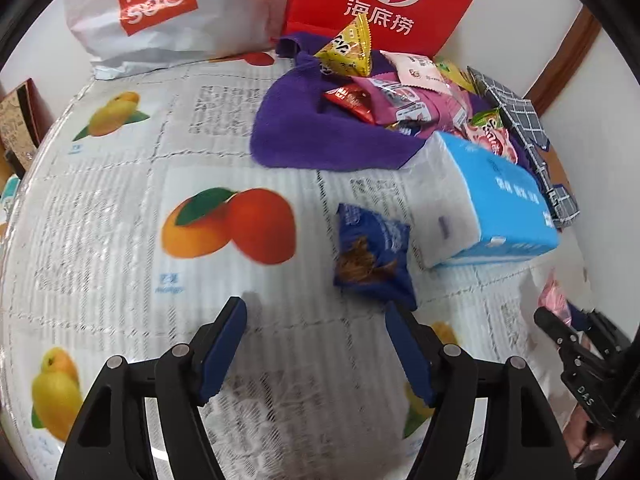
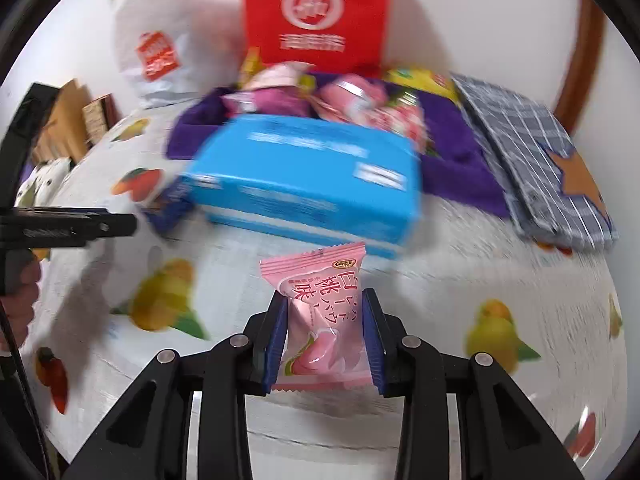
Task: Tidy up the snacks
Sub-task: 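Grasp the pink candy with the right tool while the left tool grasps the blue snack bag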
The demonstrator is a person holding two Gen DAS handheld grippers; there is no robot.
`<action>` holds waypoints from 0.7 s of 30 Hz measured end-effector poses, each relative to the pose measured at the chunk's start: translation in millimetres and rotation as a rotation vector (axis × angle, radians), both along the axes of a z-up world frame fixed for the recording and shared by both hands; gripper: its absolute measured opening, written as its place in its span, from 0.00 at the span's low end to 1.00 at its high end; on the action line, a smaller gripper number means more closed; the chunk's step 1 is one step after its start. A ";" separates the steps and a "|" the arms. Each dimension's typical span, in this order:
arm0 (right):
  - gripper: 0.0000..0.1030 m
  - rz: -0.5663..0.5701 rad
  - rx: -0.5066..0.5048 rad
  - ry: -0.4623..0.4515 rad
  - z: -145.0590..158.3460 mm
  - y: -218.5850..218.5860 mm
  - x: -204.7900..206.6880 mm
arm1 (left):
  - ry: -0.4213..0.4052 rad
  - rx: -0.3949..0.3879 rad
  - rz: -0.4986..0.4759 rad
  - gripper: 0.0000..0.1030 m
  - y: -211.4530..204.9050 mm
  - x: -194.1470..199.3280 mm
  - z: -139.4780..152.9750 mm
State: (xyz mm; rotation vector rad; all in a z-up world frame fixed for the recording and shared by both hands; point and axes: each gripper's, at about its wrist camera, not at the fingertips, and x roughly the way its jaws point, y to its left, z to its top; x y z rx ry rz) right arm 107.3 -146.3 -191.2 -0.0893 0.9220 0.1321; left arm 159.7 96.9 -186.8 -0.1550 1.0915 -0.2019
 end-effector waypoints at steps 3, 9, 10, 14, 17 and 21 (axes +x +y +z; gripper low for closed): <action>0.34 -0.047 0.021 0.022 -8.3 -23.7 1.7 | 0.001 -0.012 -0.005 0.70 -3.9 9.0 0.2; 0.35 -0.096 0.043 0.039 -22.9 -48.1 8.1 | -0.002 0.026 -0.036 0.74 -23.1 25.7 -2.3; 0.35 -0.101 0.044 0.030 -23.1 -49.4 9.2 | -0.011 0.041 -0.041 0.74 -28.4 28.0 -3.0; 0.35 -0.107 0.021 0.007 -24.7 -50.5 15.6 | -0.059 0.183 -0.059 0.74 -54.3 31.0 -8.4; 0.35 -0.111 0.006 -0.011 -25.0 -50.2 19.6 | -0.093 0.238 -0.070 0.70 -67.5 29.5 -10.0; 0.36 -0.127 0.004 -0.033 -25.6 -51.5 22.3 | -0.129 0.227 -0.061 0.47 -68.1 23.7 -7.5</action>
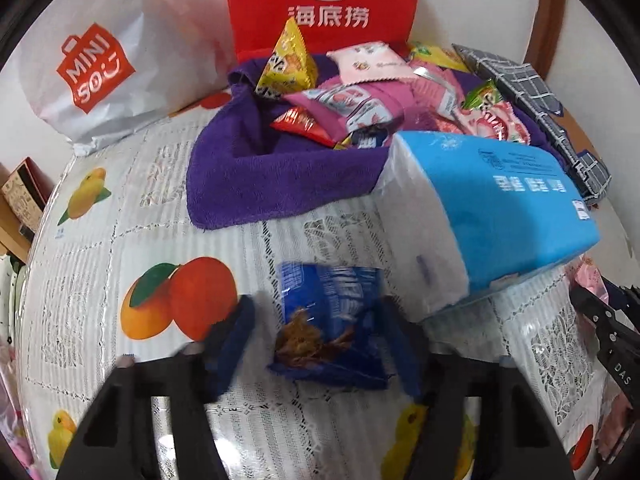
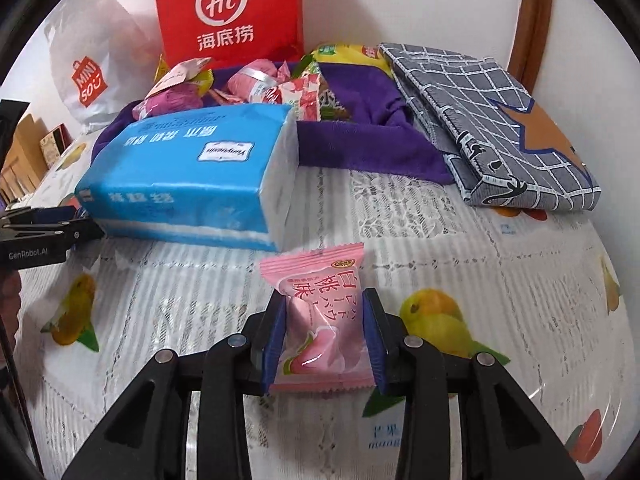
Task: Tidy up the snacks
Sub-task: 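Grasp the pink candy with the right tool while the left tool grasps the blue snack bag, then lift and carry the blue bag and pink candy over the purple towel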
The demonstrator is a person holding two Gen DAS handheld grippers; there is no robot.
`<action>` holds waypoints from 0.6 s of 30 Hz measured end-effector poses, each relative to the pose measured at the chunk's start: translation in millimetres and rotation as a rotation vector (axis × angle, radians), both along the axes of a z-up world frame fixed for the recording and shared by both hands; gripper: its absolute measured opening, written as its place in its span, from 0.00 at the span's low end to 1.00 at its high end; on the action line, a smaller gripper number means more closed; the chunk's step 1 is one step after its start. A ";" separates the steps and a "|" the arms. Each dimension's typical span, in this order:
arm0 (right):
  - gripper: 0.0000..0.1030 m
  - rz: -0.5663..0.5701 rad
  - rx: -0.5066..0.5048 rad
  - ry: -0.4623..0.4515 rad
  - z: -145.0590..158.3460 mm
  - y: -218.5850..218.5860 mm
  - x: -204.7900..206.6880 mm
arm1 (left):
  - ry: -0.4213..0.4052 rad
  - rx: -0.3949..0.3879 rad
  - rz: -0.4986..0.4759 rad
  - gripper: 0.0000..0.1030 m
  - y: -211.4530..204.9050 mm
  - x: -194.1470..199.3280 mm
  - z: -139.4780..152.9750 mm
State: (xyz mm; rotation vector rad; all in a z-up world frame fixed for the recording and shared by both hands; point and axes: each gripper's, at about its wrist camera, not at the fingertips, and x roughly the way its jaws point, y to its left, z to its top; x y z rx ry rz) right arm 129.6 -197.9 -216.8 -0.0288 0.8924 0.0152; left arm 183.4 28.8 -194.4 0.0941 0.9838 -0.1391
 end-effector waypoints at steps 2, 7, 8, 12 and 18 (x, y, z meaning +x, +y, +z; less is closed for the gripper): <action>0.36 -0.002 -0.004 -0.010 -0.4 0.4 0.3 | -0.009 0.008 -0.008 0.41 -2.4 -4.3 0.5; 0.36 -0.005 -0.003 -0.024 -1.1 0.5 -1.4 | -0.015 0.004 -0.001 0.40 -7.4 -21.7 1.6; 0.36 -0.005 -0.004 -0.026 -1.3 0.5 -1.9 | -0.027 0.008 0.000 0.40 -8.5 -26.3 1.1; 0.36 -0.006 0.009 -0.028 -1.8 -1.4 -2.2 | -0.085 -0.001 0.030 0.41 -9.1 -36.7 -0.8; 0.37 -0.007 0.020 -0.028 -1.9 -2.6 -2.3 | -0.115 -0.008 0.046 0.42 -9.2 -39.9 -1.5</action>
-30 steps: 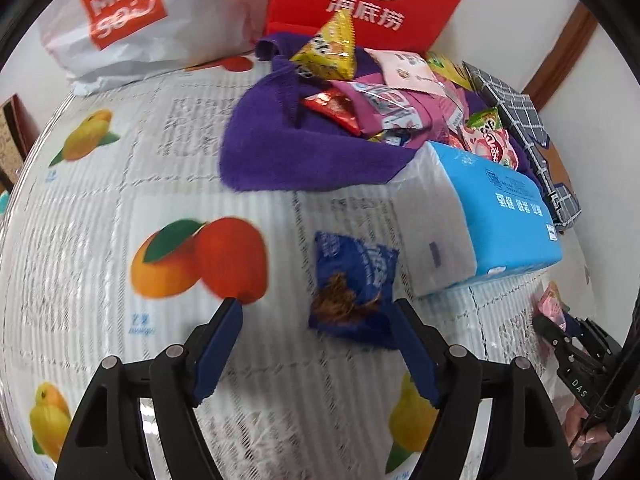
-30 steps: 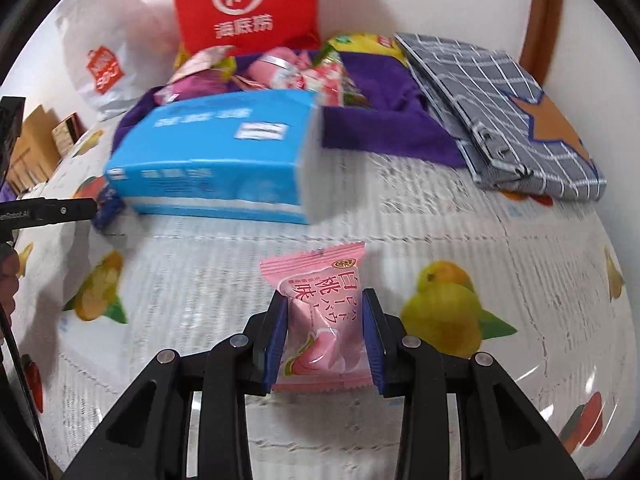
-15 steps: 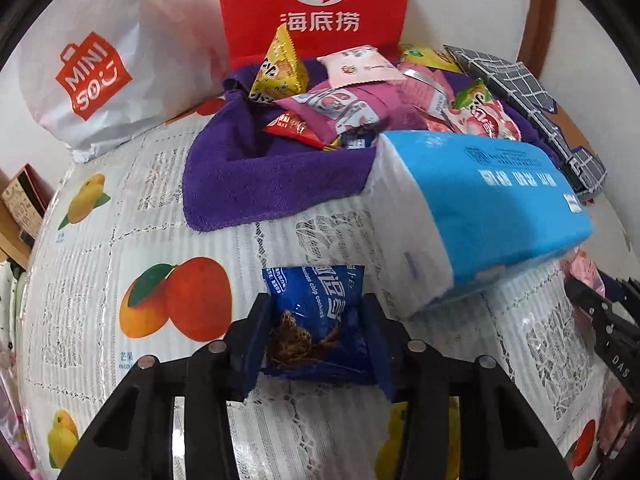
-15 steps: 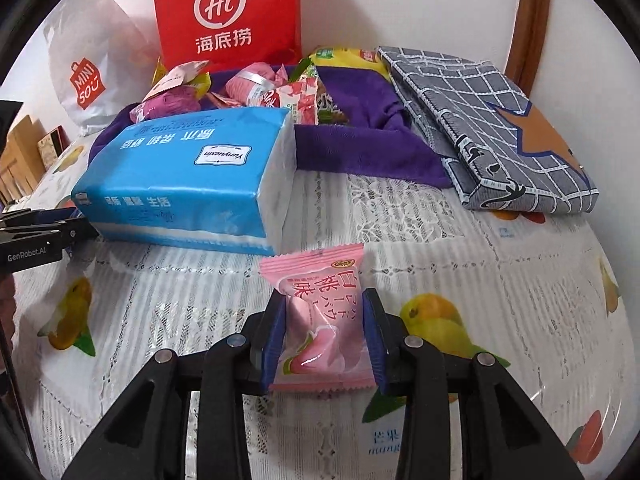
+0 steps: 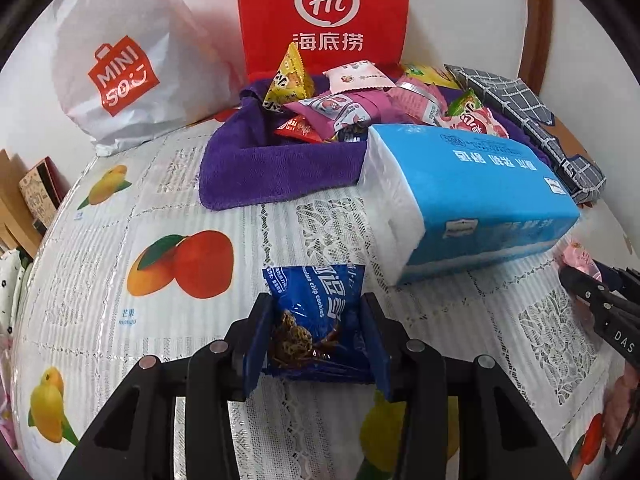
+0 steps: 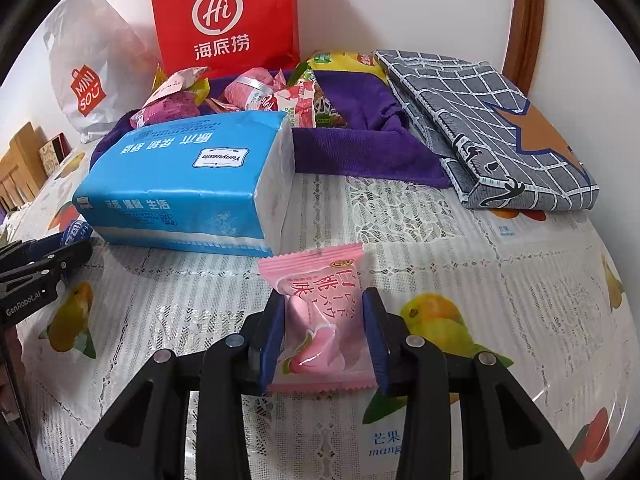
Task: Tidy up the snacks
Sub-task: 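Lift and carry the blue bag and pink candy over the purple towel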
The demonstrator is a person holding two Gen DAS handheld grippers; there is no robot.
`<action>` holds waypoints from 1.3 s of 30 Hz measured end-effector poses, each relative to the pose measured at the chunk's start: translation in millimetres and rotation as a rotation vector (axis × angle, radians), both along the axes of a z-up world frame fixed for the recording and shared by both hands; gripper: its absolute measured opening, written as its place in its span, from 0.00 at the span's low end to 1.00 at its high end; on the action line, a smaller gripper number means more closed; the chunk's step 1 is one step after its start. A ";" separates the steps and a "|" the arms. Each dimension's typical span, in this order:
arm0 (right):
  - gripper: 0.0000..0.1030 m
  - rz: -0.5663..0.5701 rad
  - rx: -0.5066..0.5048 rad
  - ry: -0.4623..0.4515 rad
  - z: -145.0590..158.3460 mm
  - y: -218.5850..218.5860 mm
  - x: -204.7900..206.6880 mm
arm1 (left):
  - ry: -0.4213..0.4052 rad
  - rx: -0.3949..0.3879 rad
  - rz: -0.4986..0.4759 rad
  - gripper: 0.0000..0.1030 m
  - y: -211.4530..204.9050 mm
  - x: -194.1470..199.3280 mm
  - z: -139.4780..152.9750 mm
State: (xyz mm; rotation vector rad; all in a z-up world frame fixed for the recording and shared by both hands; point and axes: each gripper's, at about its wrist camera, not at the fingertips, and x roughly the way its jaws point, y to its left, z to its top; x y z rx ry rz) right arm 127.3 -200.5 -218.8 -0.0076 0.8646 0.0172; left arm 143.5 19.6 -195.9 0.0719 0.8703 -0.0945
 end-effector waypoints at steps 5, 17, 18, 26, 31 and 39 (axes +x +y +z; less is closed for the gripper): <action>0.38 0.002 0.004 -0.001 0.1 -0.6 0.2 | 0.000 0.001 0.000 0.44 0.4 -0.5 -0.7; 0.40 0.012 0.001 0.001 0.6 0.8 0.6 | 0.003 -0.010 -0.003 0.44 1.3 0.1 -0.7; 0.40 0.015 0.006 -0.001 0.7 0.3 0.8 | 0.003 -0.009 -0.004 0.44 1.2 0.1 -0.8; 0.39 0.019 0.009 -0.002 1.5 -3.1 2.4 | 0.002 -0.020 -0.001 0.42 2.0 -0.6 0.0; 0.34 0.024 -0.011 -0.004 2.9 0.8 0.3 | 0.039 -0.068 -0.003 0.41 7.5 -0.8 4.2; 0.34 0.035 0.008 -0.044 34.3 4.2 -15.9 | 0.016 -0.095 -0.009 0.41 11.8 -18.6 34.5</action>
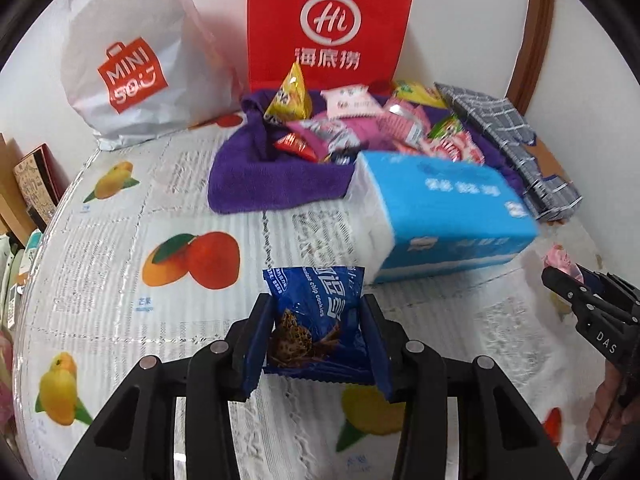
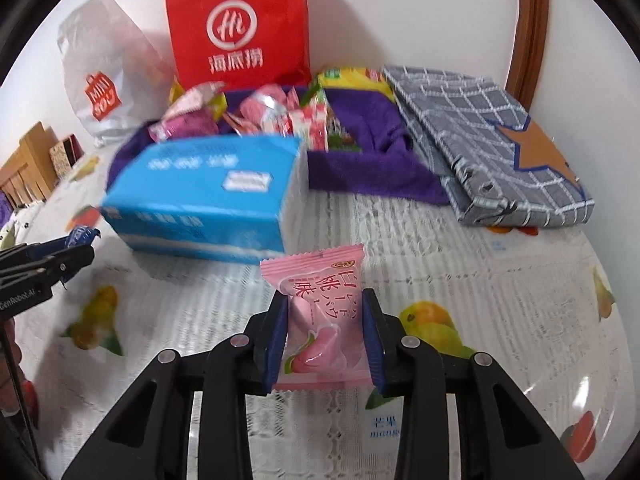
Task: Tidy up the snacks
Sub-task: 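Lift and carry the blue bag and pink candy over the purple towel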
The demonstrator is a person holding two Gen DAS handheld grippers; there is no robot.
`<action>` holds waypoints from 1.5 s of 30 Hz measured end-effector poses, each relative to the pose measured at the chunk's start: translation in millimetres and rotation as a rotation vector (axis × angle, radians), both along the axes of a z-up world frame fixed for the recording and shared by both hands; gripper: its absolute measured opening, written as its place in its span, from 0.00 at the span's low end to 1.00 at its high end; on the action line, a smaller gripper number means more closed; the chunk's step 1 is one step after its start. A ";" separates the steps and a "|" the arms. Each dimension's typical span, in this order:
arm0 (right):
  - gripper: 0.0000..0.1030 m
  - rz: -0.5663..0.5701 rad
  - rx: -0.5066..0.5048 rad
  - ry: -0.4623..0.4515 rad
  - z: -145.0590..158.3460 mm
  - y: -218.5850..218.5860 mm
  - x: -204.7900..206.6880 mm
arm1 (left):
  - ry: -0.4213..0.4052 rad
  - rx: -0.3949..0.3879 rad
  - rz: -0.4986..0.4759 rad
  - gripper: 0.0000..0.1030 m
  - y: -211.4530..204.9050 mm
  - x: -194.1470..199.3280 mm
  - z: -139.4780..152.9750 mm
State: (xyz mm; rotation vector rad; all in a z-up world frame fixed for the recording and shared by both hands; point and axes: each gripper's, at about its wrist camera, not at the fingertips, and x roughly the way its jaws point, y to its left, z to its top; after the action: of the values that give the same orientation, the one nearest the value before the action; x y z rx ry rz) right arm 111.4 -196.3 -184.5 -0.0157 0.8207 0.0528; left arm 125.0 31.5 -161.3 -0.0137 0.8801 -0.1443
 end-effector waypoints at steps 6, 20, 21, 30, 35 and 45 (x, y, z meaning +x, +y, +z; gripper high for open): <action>0.34 0.001 0.017 -0.053 40.9 0.9 -7.1 | -0.062 0.017 -0.008 0.41 -7.7 -9.8 38.1; 0.34 -0.014 -0.001 -0.134 123.1 -4.7 36.2 | -0.111 -0.048 -0.028 0.41 -16.6 26.5 112.0; 0.34 -0.012 0.002 -0.139 127.3 -4.0 41.5 | -0.110 -0.051 -0.028 0.41 -16.2 30.7 114.6; 0.34 0.000 0.021 -0.168 145.0 -0.1 89.2 | -0.139 -0.038 -0.021 0.41 -19.5 74.6 135.3; 0.34 -0.004 0.016 -0.156 141.4 -1.6 122.5 | -0.120 -0.055 -0.011 0.41 -19.3 104.5 131.3; 0.34 -0.025 0.036 -0.140 134.0 -12.7 182.5 | -0.105 -0.098 -0.026 0.41 -32.0 164.9 125.0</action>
State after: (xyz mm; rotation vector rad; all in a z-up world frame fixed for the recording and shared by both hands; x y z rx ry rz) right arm 293.9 -209.0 -50.5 0.0243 0.6801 0.0420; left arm 289.8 -0.5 -36.3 -0.0854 0.7675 -0.2109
